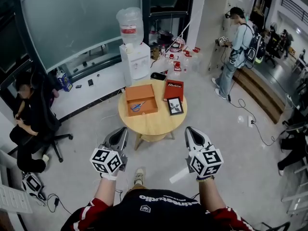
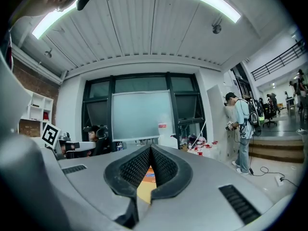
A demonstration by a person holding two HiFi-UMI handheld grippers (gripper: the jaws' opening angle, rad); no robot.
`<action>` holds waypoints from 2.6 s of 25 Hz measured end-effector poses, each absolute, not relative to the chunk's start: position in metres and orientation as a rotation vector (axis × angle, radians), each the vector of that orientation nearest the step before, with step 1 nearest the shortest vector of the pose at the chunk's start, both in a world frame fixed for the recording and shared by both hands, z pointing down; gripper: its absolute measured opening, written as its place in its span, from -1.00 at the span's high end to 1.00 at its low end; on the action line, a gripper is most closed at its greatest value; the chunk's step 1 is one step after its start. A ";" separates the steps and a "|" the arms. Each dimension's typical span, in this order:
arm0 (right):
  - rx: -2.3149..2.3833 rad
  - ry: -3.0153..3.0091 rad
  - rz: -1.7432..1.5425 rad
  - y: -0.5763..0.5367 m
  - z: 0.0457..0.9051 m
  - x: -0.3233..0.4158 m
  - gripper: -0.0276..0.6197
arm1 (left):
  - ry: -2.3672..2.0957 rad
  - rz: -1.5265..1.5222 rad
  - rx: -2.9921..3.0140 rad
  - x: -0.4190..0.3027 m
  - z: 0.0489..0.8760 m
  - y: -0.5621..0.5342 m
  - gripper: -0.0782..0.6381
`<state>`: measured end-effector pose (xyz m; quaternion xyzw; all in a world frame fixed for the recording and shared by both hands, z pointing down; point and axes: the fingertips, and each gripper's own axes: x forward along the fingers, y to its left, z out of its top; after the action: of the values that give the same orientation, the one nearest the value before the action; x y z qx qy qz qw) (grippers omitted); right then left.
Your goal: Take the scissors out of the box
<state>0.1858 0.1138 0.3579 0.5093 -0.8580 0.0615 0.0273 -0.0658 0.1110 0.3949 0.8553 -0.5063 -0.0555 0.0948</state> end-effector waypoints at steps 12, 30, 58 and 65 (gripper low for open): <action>1.581 -2.620 0.170 0.028 0.343 0.151 0.83 | -1.469 -0.158 2.553 -0.098 0.387 0.017 0.73; 1.690 -2.533 0.192 -0.076 0.347 0.078 0.83 | -1.337 -0.133 2.595 -0.167 0.401 -0.116 0.73; 1.599 -2.540 0.178 -0.156 0.360 0.030 0.83 | -1.350 -0.133 2.526 -0.209 0.436 -0.183 0.73; 1.533 -2.607 0.164 -0.182 0.356 0.033 0.83 | -1.454 -0.105 2.523 -0.205 0.430 -0.203 0.73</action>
<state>0.0329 -0.1821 0.3556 0.5052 -0.8595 0.0540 0.0563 -0.2046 -0.2028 0.4301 0.8603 -0.4957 -0.0356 0.1134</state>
